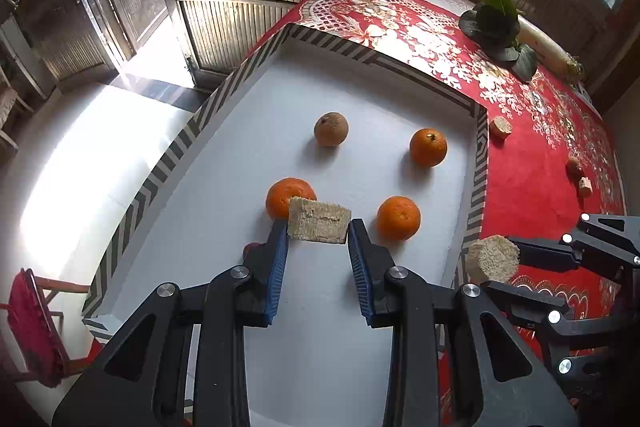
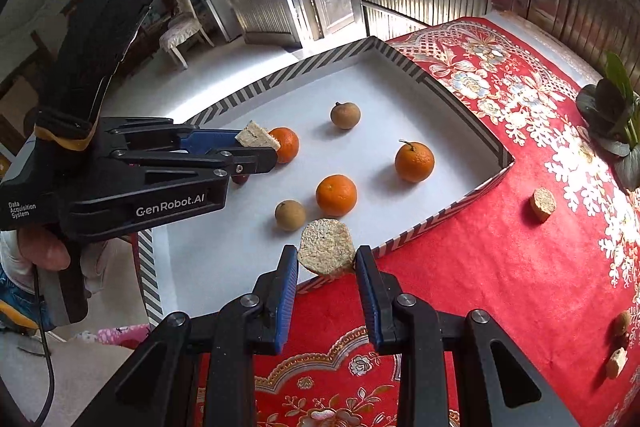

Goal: Organize fruits
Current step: 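Carry both cake pieces into the white box and open both tools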

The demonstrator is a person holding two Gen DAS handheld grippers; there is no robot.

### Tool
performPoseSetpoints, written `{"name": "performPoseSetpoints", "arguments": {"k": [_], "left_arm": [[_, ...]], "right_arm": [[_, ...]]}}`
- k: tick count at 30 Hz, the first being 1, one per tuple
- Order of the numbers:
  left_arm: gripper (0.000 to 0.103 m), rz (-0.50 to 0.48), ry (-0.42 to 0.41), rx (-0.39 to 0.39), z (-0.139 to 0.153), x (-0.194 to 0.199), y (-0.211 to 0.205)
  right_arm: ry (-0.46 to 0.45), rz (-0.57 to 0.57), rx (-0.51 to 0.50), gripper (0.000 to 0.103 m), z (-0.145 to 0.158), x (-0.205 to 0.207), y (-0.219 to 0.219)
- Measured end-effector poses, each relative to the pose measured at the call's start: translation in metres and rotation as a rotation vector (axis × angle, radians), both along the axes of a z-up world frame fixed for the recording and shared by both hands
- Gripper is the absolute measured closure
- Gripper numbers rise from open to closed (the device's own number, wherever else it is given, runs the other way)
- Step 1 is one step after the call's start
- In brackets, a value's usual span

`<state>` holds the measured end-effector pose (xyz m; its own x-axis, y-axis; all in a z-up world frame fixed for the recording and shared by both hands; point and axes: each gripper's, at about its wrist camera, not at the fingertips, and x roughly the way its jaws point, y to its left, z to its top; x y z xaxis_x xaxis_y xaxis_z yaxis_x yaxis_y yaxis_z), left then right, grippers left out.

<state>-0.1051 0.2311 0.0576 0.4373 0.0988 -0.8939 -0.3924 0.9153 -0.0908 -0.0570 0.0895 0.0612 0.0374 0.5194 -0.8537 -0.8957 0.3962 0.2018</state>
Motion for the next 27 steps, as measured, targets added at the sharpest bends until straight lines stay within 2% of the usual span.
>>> {"name": "performPoseSetpoints", "arguments": {"k": [8, 16, 20, 27], "left_arm": [[0.073, 0.089, 0.009, -0.036, -0.003, -0.015, 0.035], [0.073, 0.145, 0.026, -0.064, -0.015, -0.017, 0.052], [0.073, 0.162, 0.033, -0.071, -0.019, -0.012, 0.059], [0.073, 0.171, 0.053, -0.072, -0.029, -0.002, 0.065]], "right_arm": [[0.042, 0.089, -0.009, 0.075, -0.011, -0.015, 0.028], [0.085, 0.185, -0.036, 0.074, -0.030, -0.034, 0.060], [0.101, 0.204, -0.043, 0.074, -0.039, -0.037, 0.071], [0.068, 0.193, -0.074, 0.074, -0.053, -0.043, 0.075]]}}
